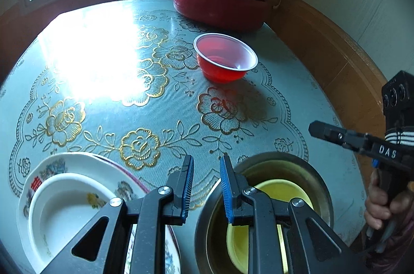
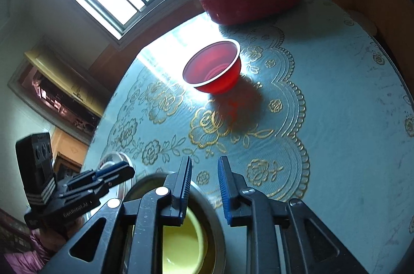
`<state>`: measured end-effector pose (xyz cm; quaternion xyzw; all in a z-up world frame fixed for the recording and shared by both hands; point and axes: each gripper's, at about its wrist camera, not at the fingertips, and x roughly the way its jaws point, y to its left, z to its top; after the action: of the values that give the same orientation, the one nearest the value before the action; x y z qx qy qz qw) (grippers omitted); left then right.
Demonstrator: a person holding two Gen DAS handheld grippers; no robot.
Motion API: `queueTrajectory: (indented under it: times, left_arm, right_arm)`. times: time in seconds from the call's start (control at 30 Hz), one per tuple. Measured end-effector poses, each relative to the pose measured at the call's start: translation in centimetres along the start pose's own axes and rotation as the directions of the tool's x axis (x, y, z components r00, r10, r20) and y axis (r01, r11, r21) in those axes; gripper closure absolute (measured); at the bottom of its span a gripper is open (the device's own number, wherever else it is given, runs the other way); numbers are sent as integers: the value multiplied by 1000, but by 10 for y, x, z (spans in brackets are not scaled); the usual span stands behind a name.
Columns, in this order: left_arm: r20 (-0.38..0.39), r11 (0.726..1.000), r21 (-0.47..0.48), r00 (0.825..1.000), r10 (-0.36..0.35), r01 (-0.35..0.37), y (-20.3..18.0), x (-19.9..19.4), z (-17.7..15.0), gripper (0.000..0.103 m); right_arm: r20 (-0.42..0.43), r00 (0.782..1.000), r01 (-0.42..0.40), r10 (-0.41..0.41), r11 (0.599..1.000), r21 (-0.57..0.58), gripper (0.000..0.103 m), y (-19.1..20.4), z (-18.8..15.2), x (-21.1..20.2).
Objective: Organize plates and bowls
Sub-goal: 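Move the right gripper to the red plastic bowl and grasp its rim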
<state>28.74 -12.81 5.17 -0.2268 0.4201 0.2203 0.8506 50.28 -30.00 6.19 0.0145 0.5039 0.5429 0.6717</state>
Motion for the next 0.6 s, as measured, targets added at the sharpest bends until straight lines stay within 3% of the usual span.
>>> queueTrajectory:
  times: [0.37, 0.6]
  left_arm:
    - [-12, 999, 13, 999, 38, -38, -1, 25, 29, 82]
    - [-55, 999, -34, 998, 14, -16, 8, 46, 44, 82]
  right_arm:
    - [14, 1000, -25, 25, 999, 36, 82, -12, 48, 28]
    - [-1, 1000, -21, 21, 998, 63, 82, -17, 67, 51]
